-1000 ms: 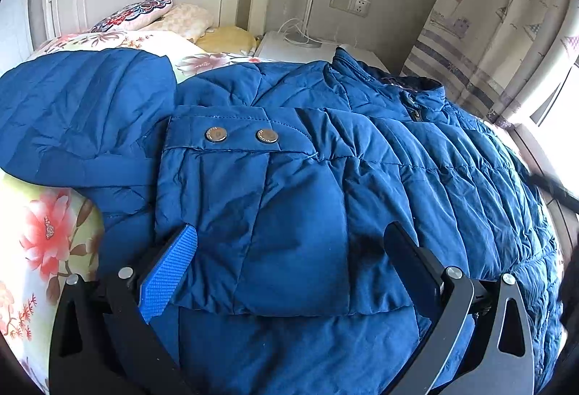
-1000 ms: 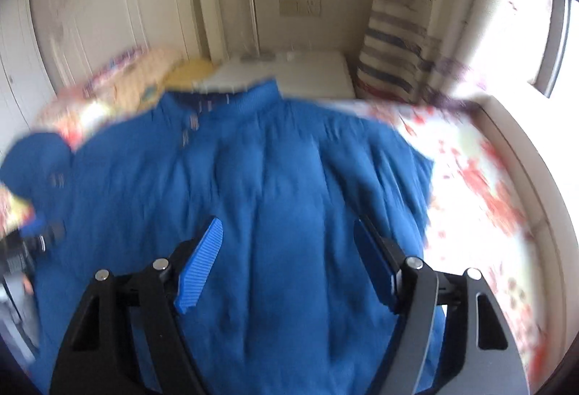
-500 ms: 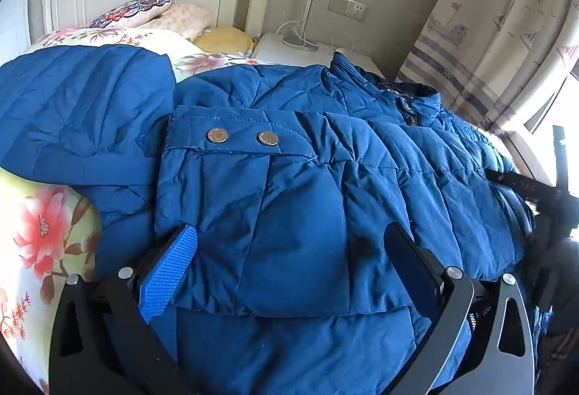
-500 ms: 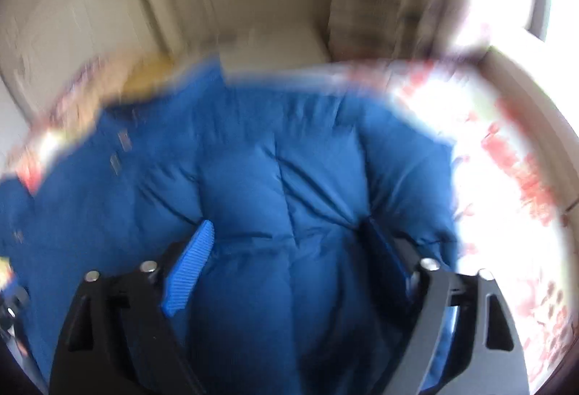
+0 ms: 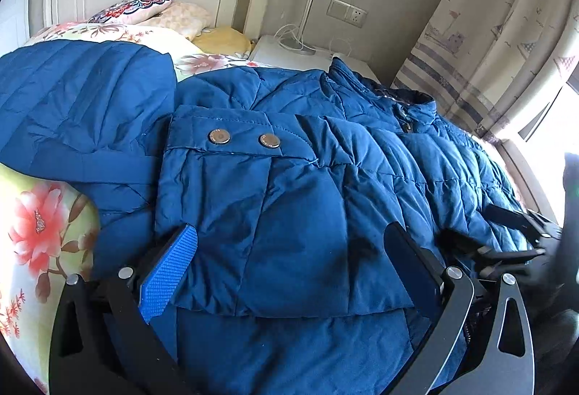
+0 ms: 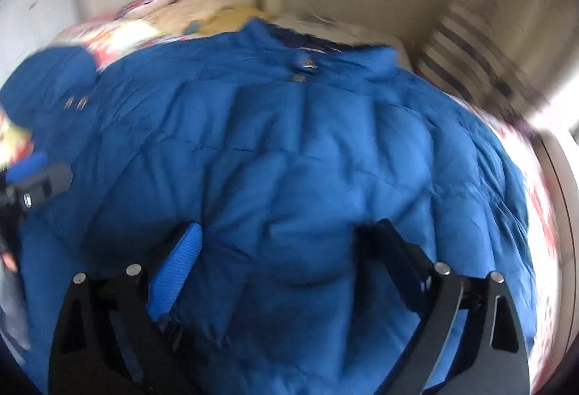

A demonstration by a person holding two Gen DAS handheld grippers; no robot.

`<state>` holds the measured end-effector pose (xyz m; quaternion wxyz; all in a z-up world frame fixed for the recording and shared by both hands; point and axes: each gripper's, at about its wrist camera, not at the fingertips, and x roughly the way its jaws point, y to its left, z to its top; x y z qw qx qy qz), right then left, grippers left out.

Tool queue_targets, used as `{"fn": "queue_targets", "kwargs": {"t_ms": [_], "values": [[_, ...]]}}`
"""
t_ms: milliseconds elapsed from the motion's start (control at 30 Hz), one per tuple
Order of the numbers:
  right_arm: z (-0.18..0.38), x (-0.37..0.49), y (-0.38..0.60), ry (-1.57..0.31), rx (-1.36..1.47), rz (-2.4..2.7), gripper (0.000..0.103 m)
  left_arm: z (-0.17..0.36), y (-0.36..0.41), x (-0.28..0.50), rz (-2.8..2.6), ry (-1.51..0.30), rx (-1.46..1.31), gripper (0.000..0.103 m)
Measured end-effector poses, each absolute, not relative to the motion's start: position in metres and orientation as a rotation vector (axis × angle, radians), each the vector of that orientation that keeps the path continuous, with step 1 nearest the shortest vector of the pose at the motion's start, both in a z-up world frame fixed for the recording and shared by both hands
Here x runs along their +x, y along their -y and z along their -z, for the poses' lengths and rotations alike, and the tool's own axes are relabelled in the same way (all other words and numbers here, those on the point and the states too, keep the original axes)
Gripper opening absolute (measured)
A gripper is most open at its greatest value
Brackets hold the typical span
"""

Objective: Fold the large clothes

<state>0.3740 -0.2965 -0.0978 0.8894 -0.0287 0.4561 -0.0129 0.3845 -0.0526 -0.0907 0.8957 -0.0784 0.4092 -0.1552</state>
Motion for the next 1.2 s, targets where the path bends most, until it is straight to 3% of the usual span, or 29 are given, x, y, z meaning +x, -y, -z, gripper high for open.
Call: {"fn": "queue_targets", "kwargs": {"t_ms": [100,233,333,500,733,767,833,867,900,1033,1200], "values": [[0.070,0.343,0.303,-0.826,0.005,0.008,0.095,0.088,0.048,0.383,0.346,-0.838,-0.188,0.099],[0.110,0.337,0.295,-0.890,-0.141,0.013,0.100,0.067,0.012,0.366,0.388,-0.682,-0.360,0.099],[0.115,0.340,0.309,-0.888,-0.047,0.012,0.100,0.056,-0.056,0.359,0.313,-0.540,-0.665,0.099],[0.120,0.340,0.307,-0.886,-0.065,0.014,0.100,0.087,-0.176,0.363,0.068,-0.455,-1.124,0.099],[0.113,0.332,0.298,-0.885,-0.067,0.016,0.100,0.082,-0.252,0.420,-0.051,-0.480,-1.153,0.099],[0.113,0.333,0.299,-0.886,-0.066,0.015,0.100,0.080,-0.256,0.428,-0.062,-0.480,-1.152,0.096],[0.112,0.331,0.298,-0.884,-0.061,0.012,0.100,0.078,-0.262,0.442,-0.069,-0.503,-1.157,0.068],[0.112,0.331,0.298,-0.884,-0.060,0.011,0.100,0.077,-0.260,0.449,-0.062,-0.534,-1.153,0.038],[0.112,0.331,0.299,-0.880,-0.050,0.008,0.100,0.072,-0.258,0.451,-0.057,-0.542,-1.133,0.018],[0.103,0.321,0.316,-0.804,0.078,0.009,0.090,0.000,-0.167,0.429,0.094,-0.429,-0.716,0.012],[0.081,0.286,0.373,-0.553,0.417,0.091,0.087,-0.040,-0.002,0.389,0.417,-0.413,-0.259,0.012]]}}
